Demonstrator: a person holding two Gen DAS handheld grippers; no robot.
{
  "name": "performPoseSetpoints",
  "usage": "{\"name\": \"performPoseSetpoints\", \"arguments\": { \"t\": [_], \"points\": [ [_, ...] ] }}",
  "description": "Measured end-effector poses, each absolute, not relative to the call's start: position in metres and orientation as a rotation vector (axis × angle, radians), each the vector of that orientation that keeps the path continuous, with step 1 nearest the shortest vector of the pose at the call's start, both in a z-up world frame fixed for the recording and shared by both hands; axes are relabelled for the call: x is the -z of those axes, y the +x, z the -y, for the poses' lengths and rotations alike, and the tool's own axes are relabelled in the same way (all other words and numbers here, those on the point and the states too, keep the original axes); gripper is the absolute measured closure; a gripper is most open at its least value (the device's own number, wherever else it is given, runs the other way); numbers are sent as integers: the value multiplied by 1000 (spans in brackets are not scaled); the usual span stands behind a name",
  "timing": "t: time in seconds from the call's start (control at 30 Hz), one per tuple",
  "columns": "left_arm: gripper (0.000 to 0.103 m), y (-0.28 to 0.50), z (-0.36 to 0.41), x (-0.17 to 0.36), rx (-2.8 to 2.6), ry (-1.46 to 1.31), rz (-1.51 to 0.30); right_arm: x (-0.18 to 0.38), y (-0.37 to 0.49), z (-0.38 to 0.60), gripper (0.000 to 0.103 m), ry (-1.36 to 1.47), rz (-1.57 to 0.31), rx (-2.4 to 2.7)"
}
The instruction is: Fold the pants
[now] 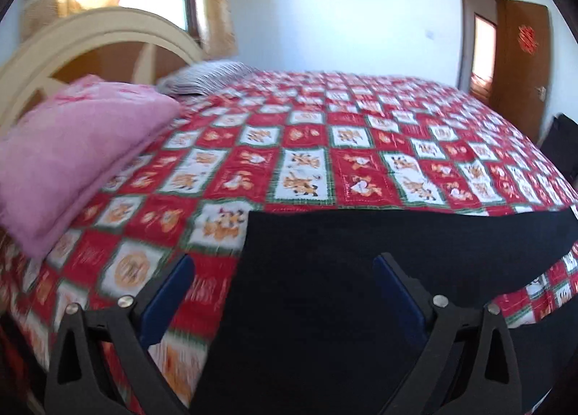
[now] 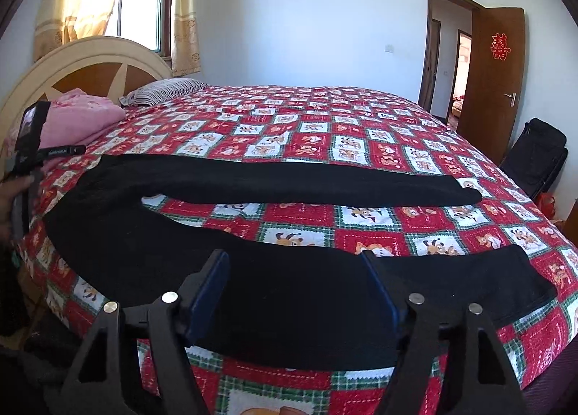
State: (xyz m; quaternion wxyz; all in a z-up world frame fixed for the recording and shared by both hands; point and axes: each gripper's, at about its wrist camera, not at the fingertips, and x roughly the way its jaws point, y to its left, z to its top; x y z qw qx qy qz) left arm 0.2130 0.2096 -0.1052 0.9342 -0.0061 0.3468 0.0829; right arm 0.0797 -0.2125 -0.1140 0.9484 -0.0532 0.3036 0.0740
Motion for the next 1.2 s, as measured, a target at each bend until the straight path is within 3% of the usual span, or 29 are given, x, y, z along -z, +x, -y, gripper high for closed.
{"name": "performPoseSetpoints", "arguments": {
  "t": [0.17,0.27,0.37,0.67,0.83,1.07,1.2],
  "points": [
    [16,257,-237,125,-161,-2,-782,119,104,226,35,-114,-658,-120],
    [35,279,-251,140,-135,-36,-843,120,120,238,36,-111,-684,-93],
    [45,295,-260,152,-101,-62,-876,122,140,253,37,-109,-721,-71],
    [48,319,-268,173,1,-133,-928,127,195,334,46,1,-803,56],
    [49,323,-259,172,28,-54,-935,125,217,391,46,110,-823,130],
    [76,322,-257,169,94,-49,-904,118,247,452,46,130,-835,230],
    [77,325,-256,171,99,-60,-912,113,270,486,46,151,-829,256]
  ]
}}
